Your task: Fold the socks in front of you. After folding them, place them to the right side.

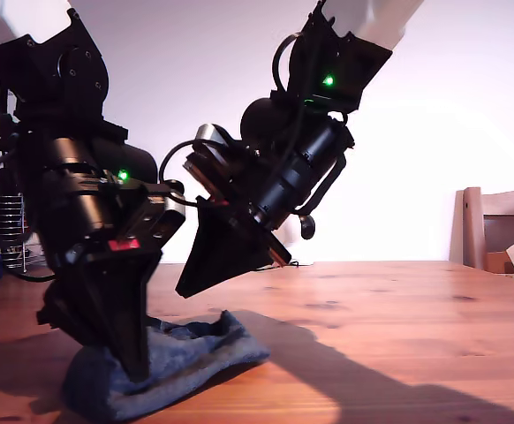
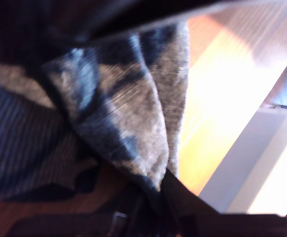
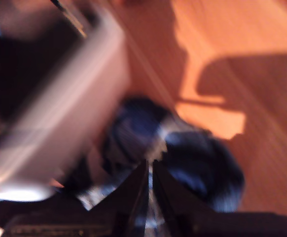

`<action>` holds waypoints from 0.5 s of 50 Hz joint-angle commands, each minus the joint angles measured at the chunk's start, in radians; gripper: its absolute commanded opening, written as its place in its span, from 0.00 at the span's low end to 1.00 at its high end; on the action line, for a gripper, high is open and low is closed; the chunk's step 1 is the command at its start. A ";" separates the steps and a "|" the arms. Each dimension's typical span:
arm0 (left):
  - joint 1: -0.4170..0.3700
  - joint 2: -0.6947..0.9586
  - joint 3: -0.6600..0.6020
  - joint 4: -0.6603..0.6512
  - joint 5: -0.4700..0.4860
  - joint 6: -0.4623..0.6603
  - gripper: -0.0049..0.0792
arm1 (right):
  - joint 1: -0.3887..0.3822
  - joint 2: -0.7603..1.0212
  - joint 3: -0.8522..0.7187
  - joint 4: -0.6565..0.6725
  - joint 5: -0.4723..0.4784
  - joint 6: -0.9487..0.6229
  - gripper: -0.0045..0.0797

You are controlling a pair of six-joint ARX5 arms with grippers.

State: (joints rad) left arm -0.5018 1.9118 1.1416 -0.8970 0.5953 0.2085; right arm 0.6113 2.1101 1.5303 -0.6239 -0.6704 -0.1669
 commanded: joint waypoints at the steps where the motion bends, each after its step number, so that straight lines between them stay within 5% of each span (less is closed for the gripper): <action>1: -0.015 -0.014 -0.003 -0.006 0.003 0.031 0.03 | 0.019 0.026 -0.011 0.002 -0.004 -0.016 0.04; 15: -0.043 -0.014 -0.003 -0.068 -0.019 0.093 0.03 | 0.043 0.027 -0.011 0.044 -0.041 -0.041 0.04; 25: -0.056 -0.014 -0.003 -0.064 -0.193 0.201 0.03 | 0.033 0.027 -0.011 -0.001 -0.029 -0.093 0.04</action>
State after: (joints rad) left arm -0.5476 1.9118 1.1412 -0.9726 0.4507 0.3508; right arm 0.6365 2.1120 1.5295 -0.6090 -0.6952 -0.2321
